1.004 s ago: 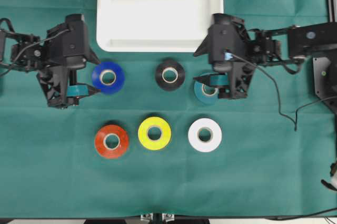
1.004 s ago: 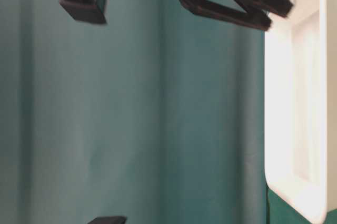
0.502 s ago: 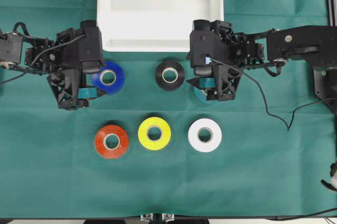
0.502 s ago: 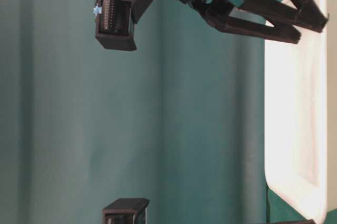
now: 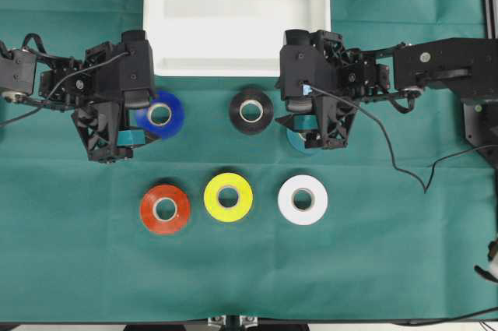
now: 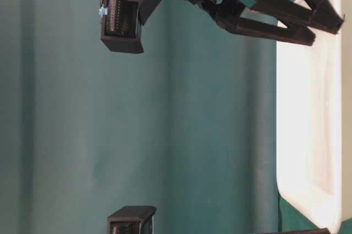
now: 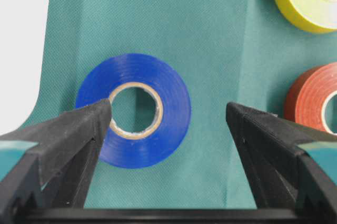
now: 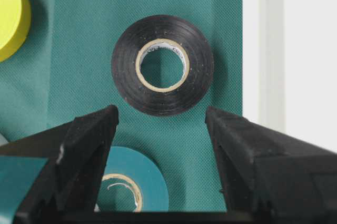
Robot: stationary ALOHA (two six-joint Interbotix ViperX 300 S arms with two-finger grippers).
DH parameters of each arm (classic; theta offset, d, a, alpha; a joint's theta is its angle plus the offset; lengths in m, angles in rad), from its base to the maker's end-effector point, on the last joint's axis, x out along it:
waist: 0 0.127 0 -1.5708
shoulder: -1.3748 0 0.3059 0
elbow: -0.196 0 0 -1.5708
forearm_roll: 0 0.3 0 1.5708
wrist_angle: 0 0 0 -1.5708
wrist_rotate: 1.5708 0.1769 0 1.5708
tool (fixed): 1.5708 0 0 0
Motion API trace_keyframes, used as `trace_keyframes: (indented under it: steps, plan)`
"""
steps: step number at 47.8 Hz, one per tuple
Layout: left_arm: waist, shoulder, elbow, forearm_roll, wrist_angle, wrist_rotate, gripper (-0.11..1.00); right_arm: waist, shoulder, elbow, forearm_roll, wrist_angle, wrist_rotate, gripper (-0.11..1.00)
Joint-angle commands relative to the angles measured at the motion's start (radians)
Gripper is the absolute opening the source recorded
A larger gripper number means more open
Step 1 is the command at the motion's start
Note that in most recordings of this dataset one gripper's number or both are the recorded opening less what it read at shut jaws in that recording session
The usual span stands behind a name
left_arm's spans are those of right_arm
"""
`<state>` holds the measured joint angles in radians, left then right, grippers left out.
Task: Put the tape alternately from left to right into the white case.
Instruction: 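Move the right gripper over the black tape roll and lower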
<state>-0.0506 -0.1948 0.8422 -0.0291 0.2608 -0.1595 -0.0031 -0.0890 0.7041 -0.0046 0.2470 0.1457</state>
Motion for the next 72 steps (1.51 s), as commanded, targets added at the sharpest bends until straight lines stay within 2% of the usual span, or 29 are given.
trace_keyframes:
  steps: [1, 20, 40, 72]
  plan:
    - [0.000, -0.011, -0.023, 0.002, -0.005, 0.000, 0.69, 0.003, -0.009, -0.021, 0.002, -0.008, 0.000, 0.73]
    - [0.003, -0.011, -0.023, 0.000, -0.005, 0.000, 0.69, 0.008, 0.005, -0.028, 0.002, -0.018, 0.000, 0.72]
    - [0.003, -0.012, -0.023, 0.002, -0.005, 0.000, 0.69, 0.014, 0.112, -0.098, 0.002, -0.014, 0.000, 0.72]
    - [0.005, -0.011, -0.021, 0.000, -0.005, -0.002, 0.69, 0.037, 0.241, -0.140, -0.003, -0.046, 0.020, 0.72]
